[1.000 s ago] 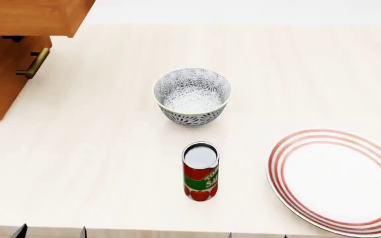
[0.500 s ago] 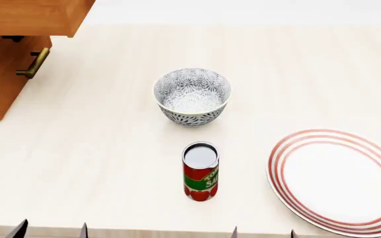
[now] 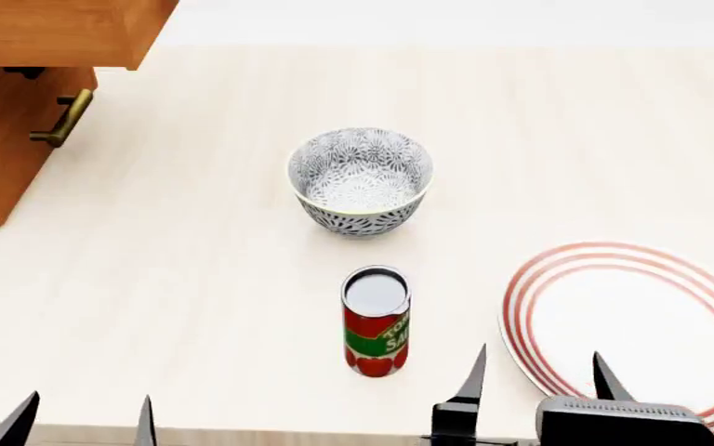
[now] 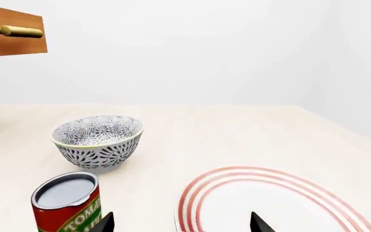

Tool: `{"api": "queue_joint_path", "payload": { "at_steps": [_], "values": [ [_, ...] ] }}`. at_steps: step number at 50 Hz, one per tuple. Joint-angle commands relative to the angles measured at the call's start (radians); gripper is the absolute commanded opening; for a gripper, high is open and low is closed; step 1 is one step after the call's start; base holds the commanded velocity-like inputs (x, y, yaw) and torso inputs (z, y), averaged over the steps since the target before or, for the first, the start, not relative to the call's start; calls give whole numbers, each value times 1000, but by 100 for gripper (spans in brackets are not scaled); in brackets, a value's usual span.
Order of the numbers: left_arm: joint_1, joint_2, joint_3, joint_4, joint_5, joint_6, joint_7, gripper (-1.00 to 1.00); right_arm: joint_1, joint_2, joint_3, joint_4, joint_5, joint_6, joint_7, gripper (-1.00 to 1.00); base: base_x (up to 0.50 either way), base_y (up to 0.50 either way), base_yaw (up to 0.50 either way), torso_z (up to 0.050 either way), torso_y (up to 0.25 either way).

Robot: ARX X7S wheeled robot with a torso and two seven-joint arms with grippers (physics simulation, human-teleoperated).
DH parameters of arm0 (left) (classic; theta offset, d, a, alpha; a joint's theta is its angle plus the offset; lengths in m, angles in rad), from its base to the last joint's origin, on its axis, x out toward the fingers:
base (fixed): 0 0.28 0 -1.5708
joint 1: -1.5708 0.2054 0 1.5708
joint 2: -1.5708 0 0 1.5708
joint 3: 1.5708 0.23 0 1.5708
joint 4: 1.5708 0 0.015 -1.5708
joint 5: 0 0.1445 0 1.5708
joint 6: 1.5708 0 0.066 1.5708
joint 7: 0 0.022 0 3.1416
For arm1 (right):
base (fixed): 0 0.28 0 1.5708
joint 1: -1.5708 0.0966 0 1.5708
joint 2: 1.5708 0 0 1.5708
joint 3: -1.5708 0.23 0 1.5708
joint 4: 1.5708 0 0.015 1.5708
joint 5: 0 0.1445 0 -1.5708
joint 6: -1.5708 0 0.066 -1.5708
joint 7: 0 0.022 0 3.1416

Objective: Put the bowl on the plate.

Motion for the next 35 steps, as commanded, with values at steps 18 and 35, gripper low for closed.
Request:
{"api": "queue_joint_path", "payload": {
  "at_steps": [18, 35],
  "values": [
    [-78, -25, 15, 9, -22, -24, -35, 100, 132, 52, 41, -107, 70, 251, 52, 100, 0, 0, 0, 0, 0],
    [-92, -46, 24, 98, -40, -121, -52, 100, 166, 78, 36, -159, 77, 305, 66, 100, 0, 0, 0, 0, 0]
  ]
}}
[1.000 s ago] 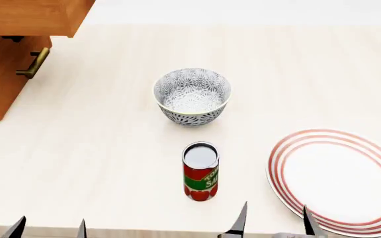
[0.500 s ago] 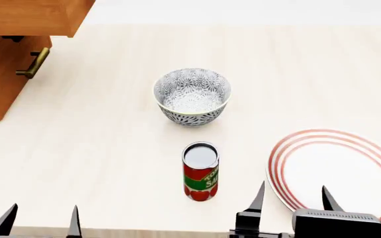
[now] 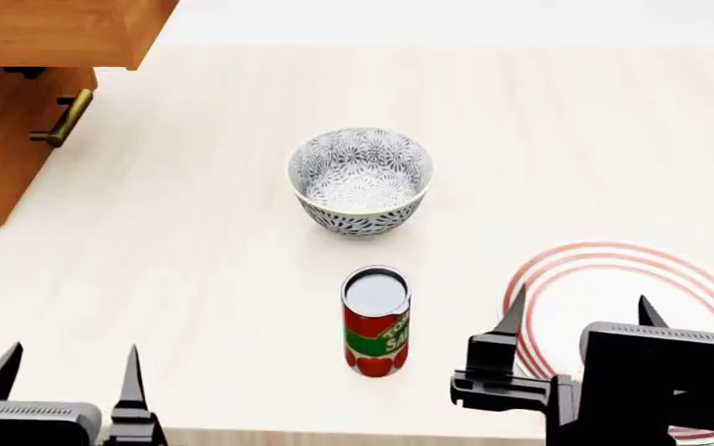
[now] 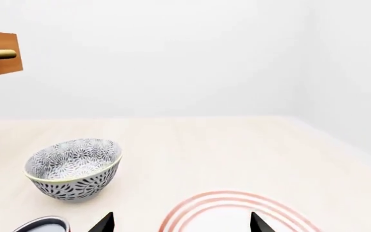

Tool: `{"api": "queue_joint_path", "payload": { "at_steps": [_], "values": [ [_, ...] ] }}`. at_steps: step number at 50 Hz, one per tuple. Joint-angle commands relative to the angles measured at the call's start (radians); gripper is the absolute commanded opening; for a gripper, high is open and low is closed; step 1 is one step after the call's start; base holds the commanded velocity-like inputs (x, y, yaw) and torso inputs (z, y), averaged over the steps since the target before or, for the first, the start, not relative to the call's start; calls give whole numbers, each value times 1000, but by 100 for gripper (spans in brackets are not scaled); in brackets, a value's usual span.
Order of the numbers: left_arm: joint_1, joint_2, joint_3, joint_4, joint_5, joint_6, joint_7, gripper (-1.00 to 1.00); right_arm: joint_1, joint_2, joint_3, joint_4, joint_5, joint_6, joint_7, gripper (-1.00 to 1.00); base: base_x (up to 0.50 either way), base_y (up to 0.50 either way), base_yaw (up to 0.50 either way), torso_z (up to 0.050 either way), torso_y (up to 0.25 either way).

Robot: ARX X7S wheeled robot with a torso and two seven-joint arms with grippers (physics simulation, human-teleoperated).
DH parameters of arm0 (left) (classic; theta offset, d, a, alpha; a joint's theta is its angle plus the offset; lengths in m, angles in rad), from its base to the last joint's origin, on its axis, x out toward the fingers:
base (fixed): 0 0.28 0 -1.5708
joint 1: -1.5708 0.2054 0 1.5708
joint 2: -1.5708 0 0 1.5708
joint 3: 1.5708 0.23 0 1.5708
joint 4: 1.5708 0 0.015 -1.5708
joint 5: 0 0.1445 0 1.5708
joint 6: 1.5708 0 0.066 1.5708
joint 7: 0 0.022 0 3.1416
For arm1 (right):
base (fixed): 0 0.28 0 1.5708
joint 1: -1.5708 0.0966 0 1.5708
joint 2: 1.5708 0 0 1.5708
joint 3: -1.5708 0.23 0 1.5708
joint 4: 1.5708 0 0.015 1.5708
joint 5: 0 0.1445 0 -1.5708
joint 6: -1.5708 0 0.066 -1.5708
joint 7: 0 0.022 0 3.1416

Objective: Put the bowl on the plate.

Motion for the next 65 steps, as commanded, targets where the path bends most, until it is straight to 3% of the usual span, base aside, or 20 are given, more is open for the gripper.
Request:
{"api": "queue_joint_path", "payload": {
  "at_steps": [1, 65],
  "values": [
    [-10, -11, 7, 24, -8, -26, -10, 100, 23, 22, -7, -24, 2, 30, 4, 100, 0, 0, 0, 0, 0],
    [-16, -50, 30, 68, -55, -60, -48, 100, -2, 58, 14, -41, 81, 41, -20, 100, 217, 0, 0, 0, 0]
  ]
}}
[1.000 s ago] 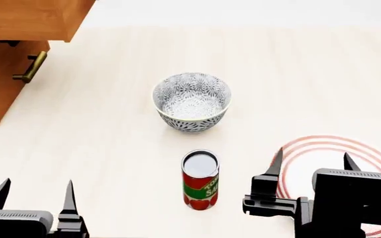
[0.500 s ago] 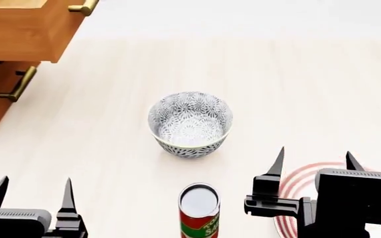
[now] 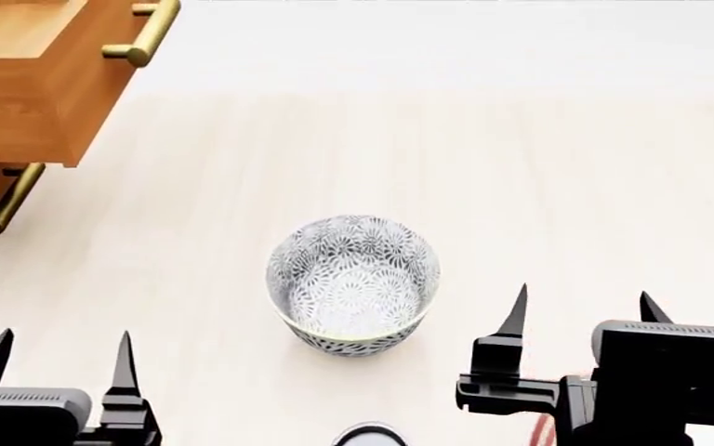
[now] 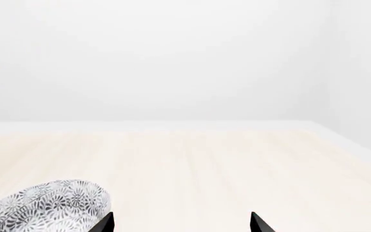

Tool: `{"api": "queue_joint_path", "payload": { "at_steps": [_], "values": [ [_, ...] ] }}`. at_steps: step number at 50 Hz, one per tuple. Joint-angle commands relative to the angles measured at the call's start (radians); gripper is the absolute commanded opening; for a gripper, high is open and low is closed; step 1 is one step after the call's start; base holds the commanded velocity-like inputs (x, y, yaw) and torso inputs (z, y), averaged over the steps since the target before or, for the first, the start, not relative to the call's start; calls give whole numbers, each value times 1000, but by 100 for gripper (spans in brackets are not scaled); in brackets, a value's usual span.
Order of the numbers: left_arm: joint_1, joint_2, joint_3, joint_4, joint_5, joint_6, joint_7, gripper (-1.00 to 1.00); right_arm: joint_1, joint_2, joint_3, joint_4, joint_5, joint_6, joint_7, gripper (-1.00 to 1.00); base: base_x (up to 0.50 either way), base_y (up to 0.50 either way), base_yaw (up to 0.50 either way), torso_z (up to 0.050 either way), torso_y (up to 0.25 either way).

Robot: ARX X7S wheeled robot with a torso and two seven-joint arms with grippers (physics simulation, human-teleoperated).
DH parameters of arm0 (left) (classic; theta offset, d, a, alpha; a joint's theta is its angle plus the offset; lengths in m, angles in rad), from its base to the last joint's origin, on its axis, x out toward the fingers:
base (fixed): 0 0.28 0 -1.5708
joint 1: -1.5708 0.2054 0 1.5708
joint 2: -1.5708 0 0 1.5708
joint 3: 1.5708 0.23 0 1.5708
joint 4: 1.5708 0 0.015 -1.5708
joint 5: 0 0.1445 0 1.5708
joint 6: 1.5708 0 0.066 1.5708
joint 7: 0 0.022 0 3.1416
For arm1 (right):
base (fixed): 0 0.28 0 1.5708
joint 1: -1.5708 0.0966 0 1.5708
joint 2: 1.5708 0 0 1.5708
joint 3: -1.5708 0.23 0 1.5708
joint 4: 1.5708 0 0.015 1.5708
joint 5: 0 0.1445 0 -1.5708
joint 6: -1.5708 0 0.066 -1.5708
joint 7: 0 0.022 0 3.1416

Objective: Put the bowl on the plate.

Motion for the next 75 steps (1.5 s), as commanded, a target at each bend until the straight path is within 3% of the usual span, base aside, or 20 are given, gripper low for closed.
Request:
{"api": "queue_joint_path", "payload": {
  "at_steps": [1, 22, 36, 54, 75],
  "values": [
    [-1, -6, 2, 0, -7, -1, -7, 100, 1, 6, 1, -1, 10, 2, -2, 100, 242, 0, 0, 0, 0],
    [5, -16, 8, -5, -14, 14, -18, 100, 12, 12, -10, -16, 21, 48, 19, 100, 175, 0, 0, 0, 0],
    [-3, -25, -5, -17, -18, 15, -38, 100, 95, 13, -4, -50, 90, 175, 22, 100, 0, 0, 0, 0, 0],
    [-5, -39, -21, -15, -25, 17, -59, 100, 387, -3, -216, 29, 151, 391, -67, 100, 0, 0, 0, 0, 0],
    [-8, -57, -23, 21, -27, -6, -81, 100, 652, -49, -242, 195, 298, 587, -207, 100, 0, 0, 0, 0, 0]
  ]
}}
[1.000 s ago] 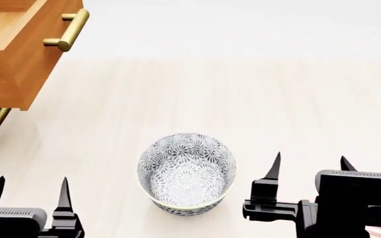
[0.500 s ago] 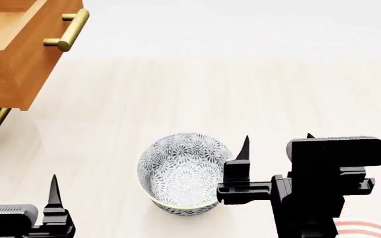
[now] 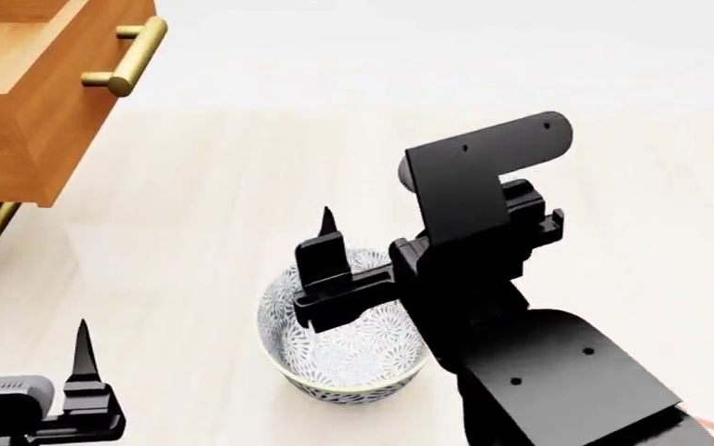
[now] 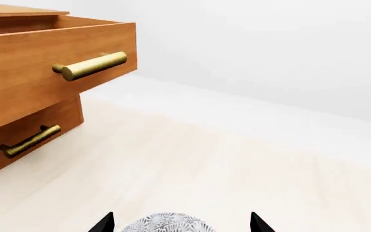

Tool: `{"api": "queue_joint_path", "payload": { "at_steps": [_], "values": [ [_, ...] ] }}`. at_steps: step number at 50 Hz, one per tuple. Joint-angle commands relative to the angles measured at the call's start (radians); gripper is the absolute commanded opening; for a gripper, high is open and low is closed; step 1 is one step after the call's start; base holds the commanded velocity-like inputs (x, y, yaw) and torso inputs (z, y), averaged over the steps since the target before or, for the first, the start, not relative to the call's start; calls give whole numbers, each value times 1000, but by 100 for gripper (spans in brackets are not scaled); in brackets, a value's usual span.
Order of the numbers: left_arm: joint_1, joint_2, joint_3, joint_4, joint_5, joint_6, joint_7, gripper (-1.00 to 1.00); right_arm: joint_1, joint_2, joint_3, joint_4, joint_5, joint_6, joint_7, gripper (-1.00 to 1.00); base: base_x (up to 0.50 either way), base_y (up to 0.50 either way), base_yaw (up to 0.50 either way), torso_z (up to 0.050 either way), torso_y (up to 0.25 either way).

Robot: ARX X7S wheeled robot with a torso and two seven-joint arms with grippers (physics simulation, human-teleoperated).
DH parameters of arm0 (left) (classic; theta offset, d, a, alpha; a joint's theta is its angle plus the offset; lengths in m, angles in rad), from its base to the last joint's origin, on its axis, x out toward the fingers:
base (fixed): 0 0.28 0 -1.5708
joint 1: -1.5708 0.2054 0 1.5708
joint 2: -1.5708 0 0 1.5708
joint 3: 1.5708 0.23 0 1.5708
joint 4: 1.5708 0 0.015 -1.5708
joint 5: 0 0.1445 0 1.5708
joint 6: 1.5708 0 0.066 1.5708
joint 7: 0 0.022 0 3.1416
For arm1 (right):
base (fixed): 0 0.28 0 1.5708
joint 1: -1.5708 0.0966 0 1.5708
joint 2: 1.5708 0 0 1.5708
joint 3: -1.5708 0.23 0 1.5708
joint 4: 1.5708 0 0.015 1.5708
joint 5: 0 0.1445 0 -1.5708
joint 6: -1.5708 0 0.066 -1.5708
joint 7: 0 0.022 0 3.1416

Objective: Put the bowl on the plate.

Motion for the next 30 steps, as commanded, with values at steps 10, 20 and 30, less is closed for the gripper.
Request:
{"api": "queue_joint_path", "payload": {
  "at_steps": [10, 20, 30],
  "values": [
    [-6, -12, 3, 25, -3, -19, -17, 100, 193, -35, -11, 176, 122, 175, -111, 100, 0, 0, 0, 0, 0],
    [-4, -15, 8, 25, -4, -17, -21, 100, 224, -41, -49, 238, 120, 221, -103, 100, 0, 0, 0, 0, 0],
    [-4, -18, 11, 22, -8, -11, -21, 100, 354, -53, -91, 354, 132, 321, -113, 100, 0, 0, 0, 0, 0]
  ]
}}
